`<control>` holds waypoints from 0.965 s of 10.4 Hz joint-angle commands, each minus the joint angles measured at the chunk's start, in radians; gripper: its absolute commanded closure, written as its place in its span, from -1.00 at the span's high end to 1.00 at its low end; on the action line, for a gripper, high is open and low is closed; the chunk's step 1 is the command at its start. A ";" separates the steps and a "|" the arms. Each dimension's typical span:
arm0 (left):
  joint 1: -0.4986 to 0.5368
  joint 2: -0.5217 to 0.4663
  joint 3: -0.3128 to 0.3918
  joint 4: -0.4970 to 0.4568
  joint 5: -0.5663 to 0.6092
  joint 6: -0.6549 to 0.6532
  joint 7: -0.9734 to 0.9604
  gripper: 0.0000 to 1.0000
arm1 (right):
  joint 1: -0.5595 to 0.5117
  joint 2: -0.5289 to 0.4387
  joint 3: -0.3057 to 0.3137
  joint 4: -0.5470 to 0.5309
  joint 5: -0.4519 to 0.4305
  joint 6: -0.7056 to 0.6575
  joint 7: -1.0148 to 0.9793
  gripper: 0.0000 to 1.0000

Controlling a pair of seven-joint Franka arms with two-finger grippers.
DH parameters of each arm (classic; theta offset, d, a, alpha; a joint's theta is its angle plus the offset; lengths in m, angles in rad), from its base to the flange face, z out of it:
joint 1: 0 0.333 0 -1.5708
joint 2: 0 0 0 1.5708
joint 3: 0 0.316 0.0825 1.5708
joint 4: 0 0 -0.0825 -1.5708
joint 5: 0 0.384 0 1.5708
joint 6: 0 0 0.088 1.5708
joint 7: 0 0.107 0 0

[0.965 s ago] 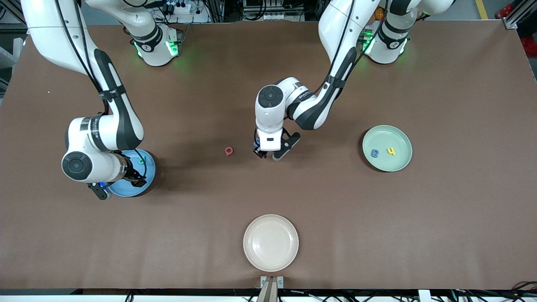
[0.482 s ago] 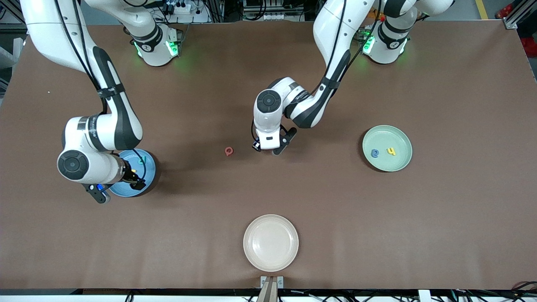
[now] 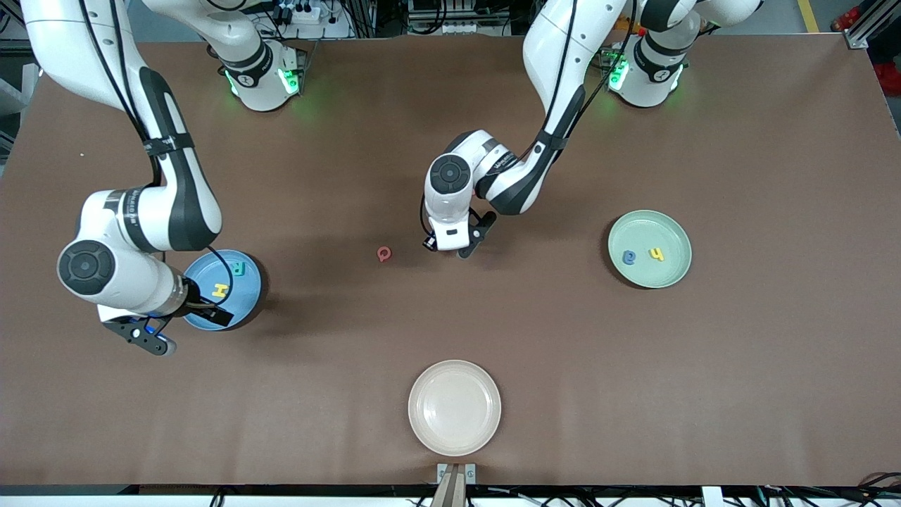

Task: Sort uppercase to blue plate, lowercase to green plate
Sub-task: 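Release the R onto the blue plate while the left gripper lowers to m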

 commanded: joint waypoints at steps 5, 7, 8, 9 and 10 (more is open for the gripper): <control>-0.011 0.004 0.016 0.043 -0.065 -0.013 -0.111 0.01 | -0.034 -0.040 0.008 -0.014 -0.024 0.000 -0.070 1.00; -0.009 0.008 0.016 0.043 -0.065 0.013 -0.134 0.01 | -0.046 -0.037 0.009 -0.013 -0.024 -0.001 -0.072 1.00; -0.011 0.022 0.016 0.043 -0.065 0.014 -0.134 0.01 | -0.043 -0.034 0.009 -0.013 -0.026 -0.001 -0.070 1.00; -0.012 0.028 0.016 0.043 -0.064 0.016 -0.136 0.01 | -0.043 -0.033 0.009 -0.013 -0.026 -0.001 -0.070 1.00; -0.014 0.028 0.016 0.043 -0.065 0.016 -0.137 0.01 | -0.042 -0.033 0.009 -0.013 -0.024 -0.001 -0.070 1.00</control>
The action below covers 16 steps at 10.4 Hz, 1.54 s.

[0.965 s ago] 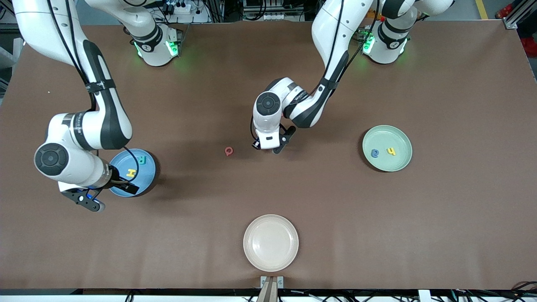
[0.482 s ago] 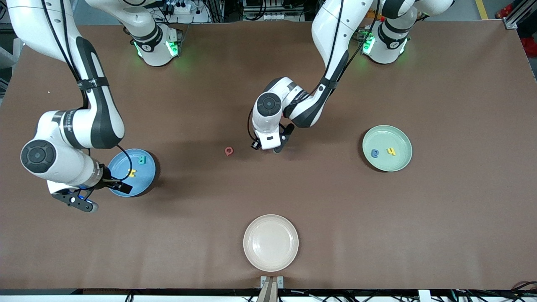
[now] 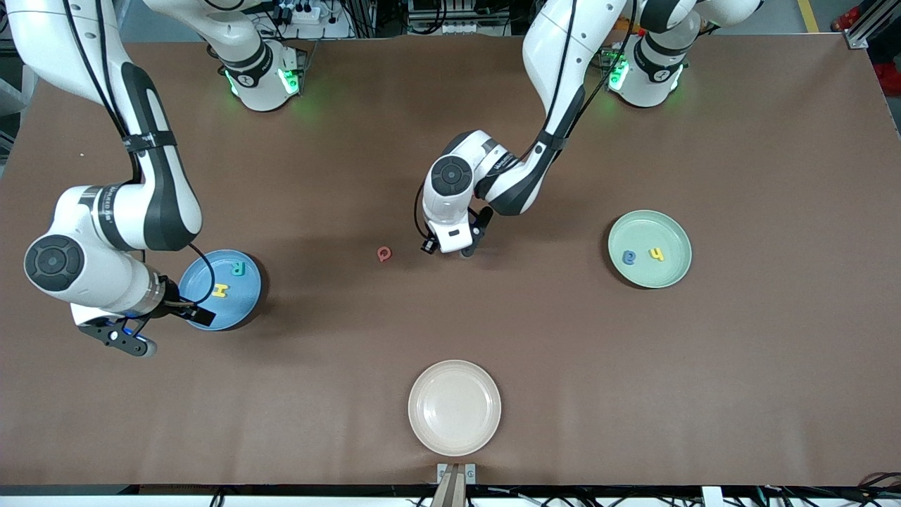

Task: Sort uppercase to blue plate, lowercase to green plate
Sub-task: 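Close the left gripper fingers around the blue lowercase m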

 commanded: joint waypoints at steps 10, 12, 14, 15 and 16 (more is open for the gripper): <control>-0.022 0.033 0.010 0.022 -0.029 0.087 -0.084 0.01 | -0.007 -0.016 0.012 -0.007 -0.021 -0.006 -0.004 1.00; -0.024 0.033 0.008 0.022 -0.029 0.087 -0.089 0.01 | -0.007 -0.016 0.012 -0.007 -0.021 -0.006 -0.004 1.00; -0.030 0.038 0.007 0.022 -0.029 0.087 -0.094 0.01 | -0.005 -0.015 0.012 -0.007 -0.021 -0.006 -0.004 1.00; -0.030 0.042 0.007 0.022 -0.029 0.087 -0.094 0.01 | -0.005 -0.015 0.012 -0.007 -0.021 -0.006 -0.004 1.00; -0.030 0.042 0.007 0.022 -0.029 0.087 -0.095 0.01 | -0.005 -0.015 0.012 -0.007 -0.021 -0.006 -0.004 1.00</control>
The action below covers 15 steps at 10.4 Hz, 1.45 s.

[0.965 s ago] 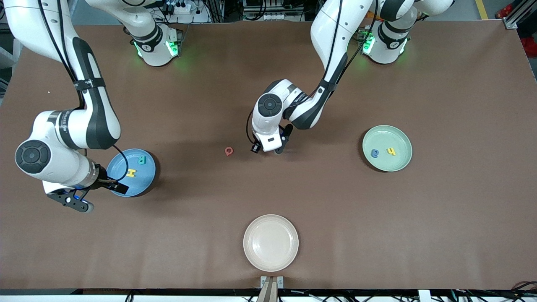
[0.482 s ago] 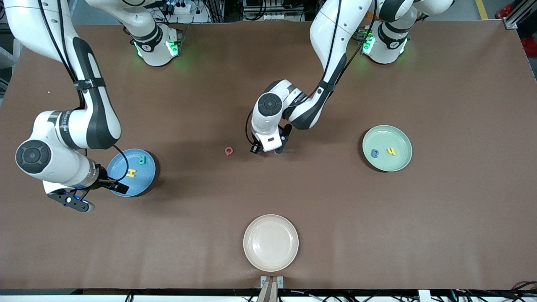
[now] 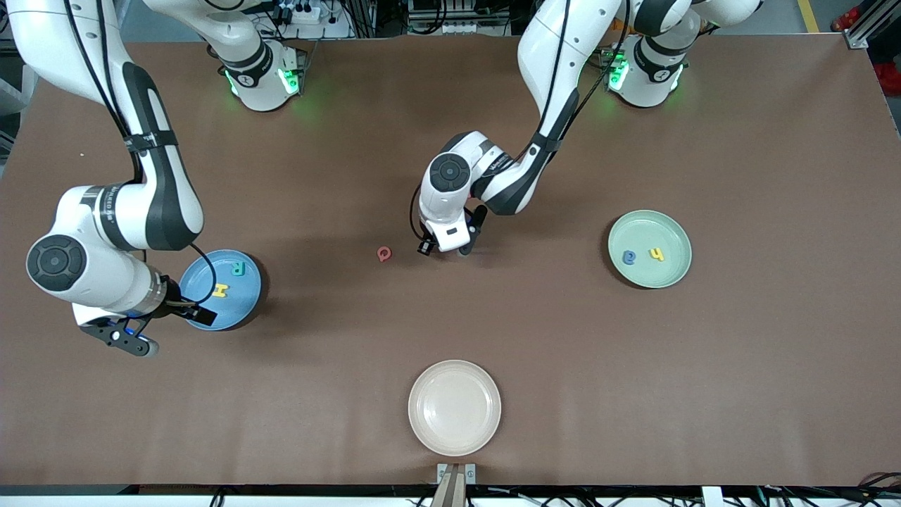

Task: Sort uppercase to blue plate, lowercase to green plate
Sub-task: 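Close the left gripper fingers around the blue lowercase m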

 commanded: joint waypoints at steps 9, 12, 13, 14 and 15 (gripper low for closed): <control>-0.023 0.030 0.008 0.017 -0.026 0.006 -0.001 0.43 | -0.003 -0.015 0.009 -0.007 -0.018 -0.008 -0.002 1.00; -0.023 0.023 0.008 0.017 -0.024 -0.007 0.002 0.42 | 0.002 -0.015 0.010 -0.007 -0.018 -0.008 0.004 1.00; -0.023 0.018 0.008 0.017 -0.022 -0.010 0.002 0.42 | 0.003 -0.015 0.010 -0.007 -0.018 -0.008 0.006 1.00; -0.021 0.017 0.008 0.017 -0.022 -0.017 0.003 0.42 | 0.005 -0.013 0.010 -0.007 -0.017 -0.009 0.007 1.00; -0.023 0.017 0.004 0.017 -0.021 -0.022 0.003 0.41 | 0.008 -0.015 0.010 -0.007 -0.017 -0.011 0.007 1.00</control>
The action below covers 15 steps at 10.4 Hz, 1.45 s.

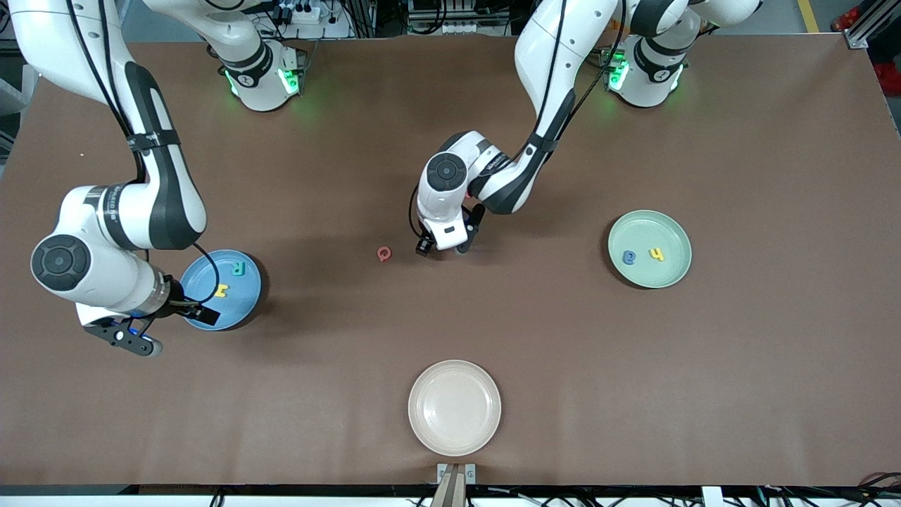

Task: Sort uppercase to blue plate, lowercase to green plate
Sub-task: 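Close the left gripper fingers around the blue lowercase m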

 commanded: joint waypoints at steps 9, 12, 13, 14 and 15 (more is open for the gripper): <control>-0.012 -0.017 -0.007 0.011 -0.019 -0.128 0.046 0.39 | 0.016 -0.015 0.007 -0.009 -0.015 -0.016 0.018 1.00; -0.012 -0.016 -0.008 0.011 -0.022 -0.127 0.047 0.37 | 0.016 -0.015 0.007 -0.009 -0.015 -0.016 0.018 1.00; -0.012 -0.014 -0.008 0.011 -0.024 -0.122 0.044 0.37 | 0.016 -0.015 0.007 -0.009 -0.015 -0.016 0.018 1.00; -0.013 -0.014 -0.011 0.013 -0.025 -0.118 0.044 0.37 | 0.016 -0.015 0.007 -0.009 -0.015 -0.016 0.018 1.00; -0.012 -0.013 -0.024 0.013 -0.027 -0.116 0.044 0.36 | 0.016 -0.015 0.007 -0.009 -0.015 -0.016 0.018 1.00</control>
